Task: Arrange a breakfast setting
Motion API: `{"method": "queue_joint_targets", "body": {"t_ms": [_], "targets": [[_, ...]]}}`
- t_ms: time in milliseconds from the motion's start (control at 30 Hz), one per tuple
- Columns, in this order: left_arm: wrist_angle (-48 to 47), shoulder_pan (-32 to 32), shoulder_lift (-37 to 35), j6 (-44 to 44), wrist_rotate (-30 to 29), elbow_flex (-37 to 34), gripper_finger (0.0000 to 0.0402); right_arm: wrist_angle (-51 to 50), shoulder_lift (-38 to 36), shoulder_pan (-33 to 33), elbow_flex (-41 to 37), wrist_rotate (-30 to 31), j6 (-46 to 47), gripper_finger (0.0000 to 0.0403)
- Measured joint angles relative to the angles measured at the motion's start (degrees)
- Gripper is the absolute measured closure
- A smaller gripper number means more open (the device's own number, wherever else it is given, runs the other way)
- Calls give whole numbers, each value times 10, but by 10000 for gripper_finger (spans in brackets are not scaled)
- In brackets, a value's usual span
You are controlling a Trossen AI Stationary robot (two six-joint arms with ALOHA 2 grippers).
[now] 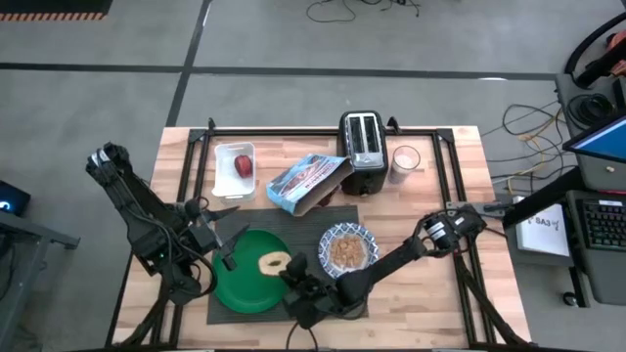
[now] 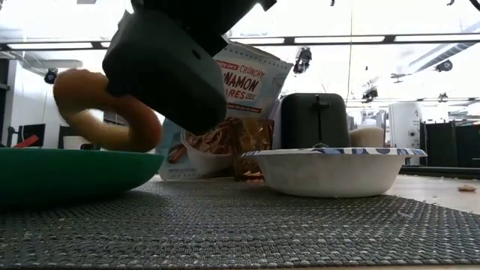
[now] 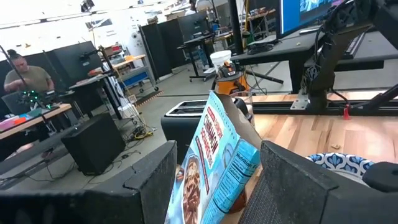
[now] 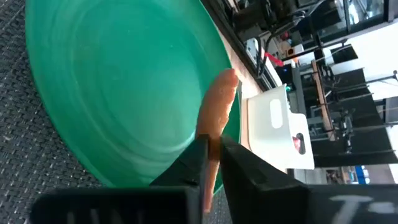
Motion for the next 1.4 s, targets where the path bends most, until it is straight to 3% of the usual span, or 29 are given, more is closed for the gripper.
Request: {"method": "queue_joint_targets", "body": {"t_ms": [333, 433, 567, 667, 833, 967, 1067, 1167, 1400], "targets": [[1, 0, 0, 0, -3, 0, 187, -12, -5, -1, 0, 30, 21, 302], [9, 0, 0, 0, -3, 0, 187, -87, -29, 4, 0, 39, 52, 301], [22, 0, 0, 0, -1, 0, 187, -265, -89, 5, -10, 39, 202, 301], [43, 0, 0, -5, 0, 0, 187, -332, -155, 8, -65, 56, 278, 301], [83, 4, 4, -26, -3, 0, 187, -319, -304, 37, -216, 116, 345, 301], [89, 30, 7, -83, -4, 0, 188, -311, -421, 51, -318, 121, 415, 301], [87, 68, 5, -134, 2, 0, 193, -297, -494, 54, -375, 130, 427, 301], [81, 135, -7, -141, 50, 11, 200, -262, -563, 54, -427, 135, 393, 301], [-46, 380, -14, -141, 283, 31, 239, -56, -712, 49, -560, 125, 253, 301]]}}
